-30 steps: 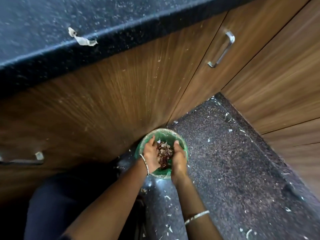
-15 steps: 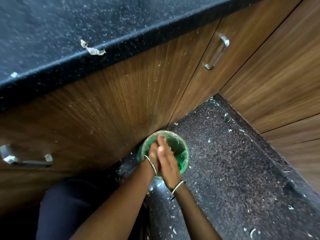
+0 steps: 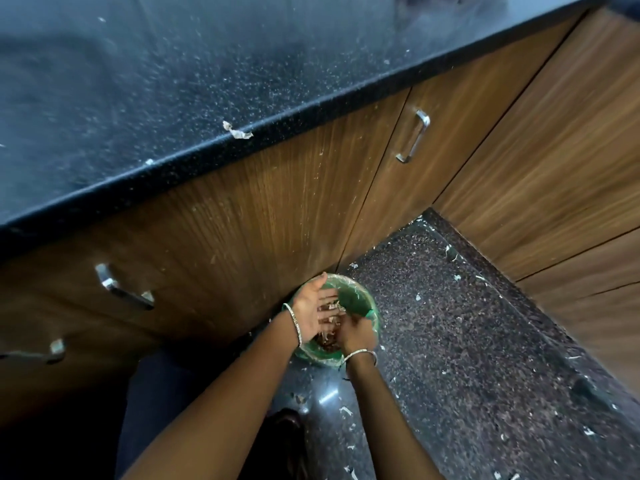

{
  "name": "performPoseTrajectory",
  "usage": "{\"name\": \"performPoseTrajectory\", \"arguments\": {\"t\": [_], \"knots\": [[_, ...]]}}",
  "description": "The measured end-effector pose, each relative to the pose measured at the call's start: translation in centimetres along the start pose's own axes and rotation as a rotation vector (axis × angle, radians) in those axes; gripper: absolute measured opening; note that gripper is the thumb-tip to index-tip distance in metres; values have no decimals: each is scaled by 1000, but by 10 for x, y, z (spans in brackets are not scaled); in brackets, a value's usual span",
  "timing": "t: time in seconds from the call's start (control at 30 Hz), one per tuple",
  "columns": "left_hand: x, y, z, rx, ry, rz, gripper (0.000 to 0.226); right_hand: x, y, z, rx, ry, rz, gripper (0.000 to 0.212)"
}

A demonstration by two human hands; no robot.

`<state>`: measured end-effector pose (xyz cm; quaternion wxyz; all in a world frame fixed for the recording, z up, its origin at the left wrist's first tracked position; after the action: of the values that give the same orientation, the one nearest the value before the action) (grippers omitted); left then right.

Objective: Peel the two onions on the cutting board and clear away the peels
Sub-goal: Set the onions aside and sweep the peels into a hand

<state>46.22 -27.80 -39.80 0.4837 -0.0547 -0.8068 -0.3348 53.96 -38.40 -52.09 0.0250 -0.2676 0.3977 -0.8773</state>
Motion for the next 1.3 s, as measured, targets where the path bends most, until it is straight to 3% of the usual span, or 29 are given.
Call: {"name": "performPoseTrajectory", "arguments": {"t": [0.1,0.3,0.43,0.53,0.83,1.03,1.3], "knots": [[28,11,6,-156,20,-90,42,68,-89,64,-94,134,152,19],[105,33,38,-413,140,-464,16,137,-160,80,-301,119,400,14],[184,59,68,-538,314,-816,22,197,-207,74,-366,56,588,13],[253,73,94,-515,447,-1005,22,255,-244,70,-379,7,769,23],[394,68,166,-364,616,-1294,15,392,-319,45,-462,-122,1071,23],[470,60,242,-337,808,-1359,13,460,-363,-3,-410,-243,1195,26],[536,84,356,-174,1077,-1382,16,510,-446,-91,-188,-430,1361,12]]}}
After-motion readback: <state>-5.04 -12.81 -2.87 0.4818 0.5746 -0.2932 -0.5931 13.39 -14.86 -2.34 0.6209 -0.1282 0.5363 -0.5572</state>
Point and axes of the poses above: each hand's wrist, its own x-axis away from the middle knuckle, its own z-axis out of the back of the hand, y = z × x, the point moved 5 cm from there along -x, towards the middle knuckle
